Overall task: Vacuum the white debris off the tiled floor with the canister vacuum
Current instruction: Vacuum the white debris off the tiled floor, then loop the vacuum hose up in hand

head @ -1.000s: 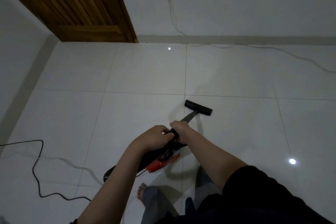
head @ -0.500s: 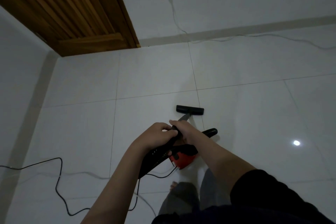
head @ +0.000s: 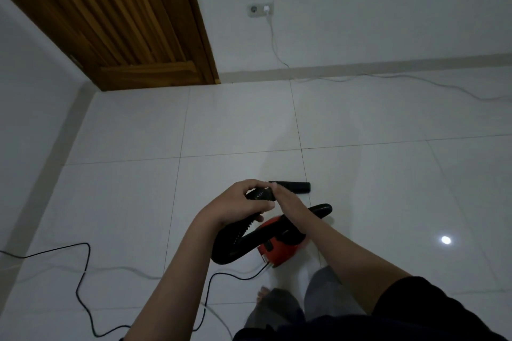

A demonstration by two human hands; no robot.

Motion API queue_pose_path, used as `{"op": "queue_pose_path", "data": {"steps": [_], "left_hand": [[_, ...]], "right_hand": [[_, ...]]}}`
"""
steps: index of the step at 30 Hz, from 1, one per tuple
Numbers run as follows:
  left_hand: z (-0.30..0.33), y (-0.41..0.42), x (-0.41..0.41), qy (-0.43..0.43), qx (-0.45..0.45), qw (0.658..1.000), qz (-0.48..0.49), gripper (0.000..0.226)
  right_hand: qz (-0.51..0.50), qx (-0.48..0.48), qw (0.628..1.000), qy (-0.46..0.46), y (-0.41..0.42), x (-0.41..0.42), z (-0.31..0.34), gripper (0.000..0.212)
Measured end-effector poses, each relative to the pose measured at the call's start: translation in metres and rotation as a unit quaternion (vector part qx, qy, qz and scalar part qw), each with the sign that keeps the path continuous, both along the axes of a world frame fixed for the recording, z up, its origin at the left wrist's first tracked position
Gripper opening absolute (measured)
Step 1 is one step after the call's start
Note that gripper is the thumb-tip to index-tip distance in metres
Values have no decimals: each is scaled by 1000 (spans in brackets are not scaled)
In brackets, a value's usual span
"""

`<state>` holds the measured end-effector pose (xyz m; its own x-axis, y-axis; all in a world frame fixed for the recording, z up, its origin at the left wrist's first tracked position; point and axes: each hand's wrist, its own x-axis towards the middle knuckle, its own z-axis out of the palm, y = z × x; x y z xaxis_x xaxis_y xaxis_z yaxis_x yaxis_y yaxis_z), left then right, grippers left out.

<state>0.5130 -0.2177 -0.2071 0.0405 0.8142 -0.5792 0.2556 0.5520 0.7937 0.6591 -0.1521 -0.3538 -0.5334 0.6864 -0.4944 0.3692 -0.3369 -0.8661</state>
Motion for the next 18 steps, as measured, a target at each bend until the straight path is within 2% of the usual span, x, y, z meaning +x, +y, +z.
{"op": "queue_pose_path", "data": {"steps": [2,5,8,11,14,18], "left_hand": [[-3,-5,-4,-8,15,1000,-7,43],[-7,-15,-9,-20,40,999,-11,63],[-9,-23,-8,-14,63,998,0,60],[-5,-30,-4,54,94,993,42,48],[-6,-35,4,99,136,981,99,40],[-8,-44,20,152,172,954,190,31]], "right_hand": [[7,-22,999,33,-3,0,0,69],[12,-68,994,81,-5,3,4,68],[-1,-97,987,128,-8,9,11,76],[-3,-118,978,170,-10,13,16,89],[15,-99,978,181,-10,10,25,80],[49,-61,981,176,-7,12,36,43]]}}
